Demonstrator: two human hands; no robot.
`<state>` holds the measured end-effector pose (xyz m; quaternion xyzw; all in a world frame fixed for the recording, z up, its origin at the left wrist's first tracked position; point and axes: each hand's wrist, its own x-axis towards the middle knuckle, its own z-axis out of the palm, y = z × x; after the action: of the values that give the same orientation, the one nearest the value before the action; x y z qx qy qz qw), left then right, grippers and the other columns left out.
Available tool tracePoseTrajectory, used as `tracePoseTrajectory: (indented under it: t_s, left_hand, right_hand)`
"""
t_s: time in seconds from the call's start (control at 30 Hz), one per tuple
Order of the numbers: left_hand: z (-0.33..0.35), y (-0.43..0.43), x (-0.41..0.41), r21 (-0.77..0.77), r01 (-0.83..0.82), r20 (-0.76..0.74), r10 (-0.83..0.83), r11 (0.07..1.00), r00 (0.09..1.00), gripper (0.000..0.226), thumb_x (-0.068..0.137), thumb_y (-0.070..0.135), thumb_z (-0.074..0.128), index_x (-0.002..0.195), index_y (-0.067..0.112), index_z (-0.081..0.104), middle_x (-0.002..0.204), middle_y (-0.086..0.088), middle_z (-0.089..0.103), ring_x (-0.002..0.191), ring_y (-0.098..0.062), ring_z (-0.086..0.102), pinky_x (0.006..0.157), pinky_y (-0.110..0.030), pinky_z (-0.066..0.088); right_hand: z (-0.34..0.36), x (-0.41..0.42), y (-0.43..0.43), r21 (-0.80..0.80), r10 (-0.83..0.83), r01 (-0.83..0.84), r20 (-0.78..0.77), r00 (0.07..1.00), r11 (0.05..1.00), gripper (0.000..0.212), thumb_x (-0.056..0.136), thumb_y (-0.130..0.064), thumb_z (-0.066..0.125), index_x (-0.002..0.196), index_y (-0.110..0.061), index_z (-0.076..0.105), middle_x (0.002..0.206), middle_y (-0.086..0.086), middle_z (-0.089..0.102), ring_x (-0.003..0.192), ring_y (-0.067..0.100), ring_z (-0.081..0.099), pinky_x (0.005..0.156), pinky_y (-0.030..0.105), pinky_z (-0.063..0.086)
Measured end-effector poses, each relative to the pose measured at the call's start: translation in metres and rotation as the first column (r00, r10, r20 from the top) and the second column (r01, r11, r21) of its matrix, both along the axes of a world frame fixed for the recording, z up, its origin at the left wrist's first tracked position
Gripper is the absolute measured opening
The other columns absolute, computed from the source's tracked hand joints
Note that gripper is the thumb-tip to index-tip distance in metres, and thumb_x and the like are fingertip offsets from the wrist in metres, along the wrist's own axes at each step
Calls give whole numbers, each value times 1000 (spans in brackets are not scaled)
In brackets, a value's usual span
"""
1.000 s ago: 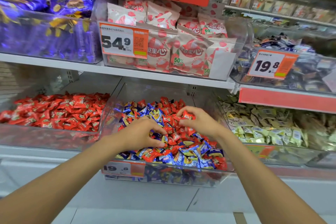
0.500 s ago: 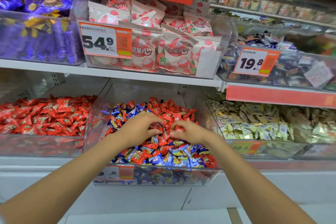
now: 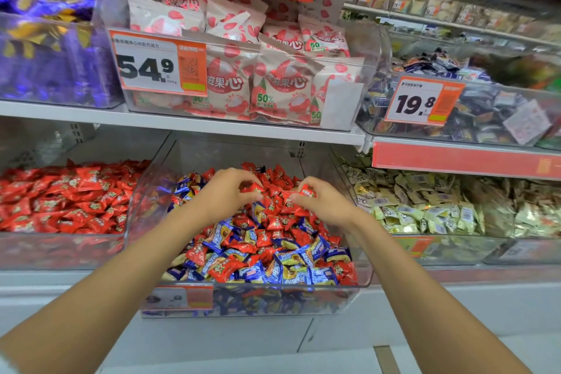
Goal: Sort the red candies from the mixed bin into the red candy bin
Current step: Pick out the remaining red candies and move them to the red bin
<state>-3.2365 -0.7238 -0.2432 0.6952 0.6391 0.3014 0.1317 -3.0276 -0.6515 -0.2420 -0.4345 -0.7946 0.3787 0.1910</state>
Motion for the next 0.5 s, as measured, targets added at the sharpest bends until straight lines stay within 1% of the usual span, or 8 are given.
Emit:
tracePoseTrajectory:
  t_s: [0.1, 0.17, 0.2, 0.23, 0.3, 0.37, 0.4, 0.5]
  left_hand:
    - [-4, 9, -1, -30, -2, 10, 2, 1000, 1000, 32, 96, 21, 54, 127, 26, 56, 118, 1, 62, 62, -13, 52, 60, -24, 48]
    - [-13, 14, 2, -126, 44, -10, -45, 991, 999, 44, 100, 18, 42, 141, 33, 39, 128, -4, 53, 82, -19, 56, 70, -27, 49]
    - [-18, 17, 3, -161, 40, -69, -52, 986, 996, 45, 101, 22, 40, 143, 35, 33, 130, -6, 48, 102, -21, 53, 84, -29, 45]
    - [-22, 19, 4, -176, 21, -160, -50, 984, 986, 46, 100, 31, 42, 144, 38, 30, 134, -6, 43, 119, -23, 44, 96, -34, 39]
    - [-25, 21, 5, -178, -27, -359, -39, 984, 932, 53, 93, 51, 46, 143, 41, 31, 140, -4, 37, 130, -25, 33, 106, -43, 31]
    - [-23, 22, 3, -159, -71, -528, -24, 985, 849, 45, 90, 54, 50, 133, 39, 47, 137, -3, 42, 127, -24, 37, 104, -44, 32]
    - [-21, 22, 0, -146, -89, -577, -11, 985, 817, 38, 90, 51, 53, 125, 36, 54, 131, -3, 46, 123, -23, 39, 100, -42, 33]
    - [-21, 22, -8, -114, -93, -567, 12, 989, 824, 26, 89, 45, 58, 108, 28, 60, 117, 0, 52, 112, -22, 46, 88, -38, 37]
  right_hand:
    - [5, 3, 2, 40, -82, 84, -61, 995, 996, 11, 96, -19, 55, 97, -11, 48, 70, 4, 57, 42, 1, 48, 44, 14, 34]
    - [4, 2, 5, 54, -121, 126, -92, 988, 991, 7, 97, -10, 51, 103, -7, 48, 67, -3, 52, 35, 2, 41, 39, 13, 29]
    - [2, 1, 7, 65, -137, 143, -89, 987, 988, 9, 97, -9, 50, 106, -7, 49, 66, -5, 51, 39, 7, 38, 40, 16, 29]
    - [1, -1, 9, 75, -143, 149, -78, 987, 986, 11, 97, -11, 50, 108, -9, 50, 68, -5, 52, 45, 11, 38, 43, 20, 31]
    - [-1, -5, 10, 80, -156, 161, -60, 986, 984, 15, 96, -17, 53, 110, -15, 49, 82, 0, 56, 62, 20, 51, 55, 27, 38]
    - [-5, -10, 10, 64, -170, 172, -42, 985, 983, 31, 95, -25, 57, 123, -15, 49, 105, 3, 61, 94, 26, 62, 71, 27, 44]
    - [-9, -14, 11, 69, -174, 175, -17, 985, 982, 42, 94, -29, 58, 131, -13, 46, 120, 5, 59, 110, 24, 58, 81, 26, 42]
    - [-24, -24, 17, 120, -183, 172, 86, 979, 978, 64, 92, -45, 56, 143, -12, 38, 145, 9, 44, 131, 24, 43, 102, 30, 36]
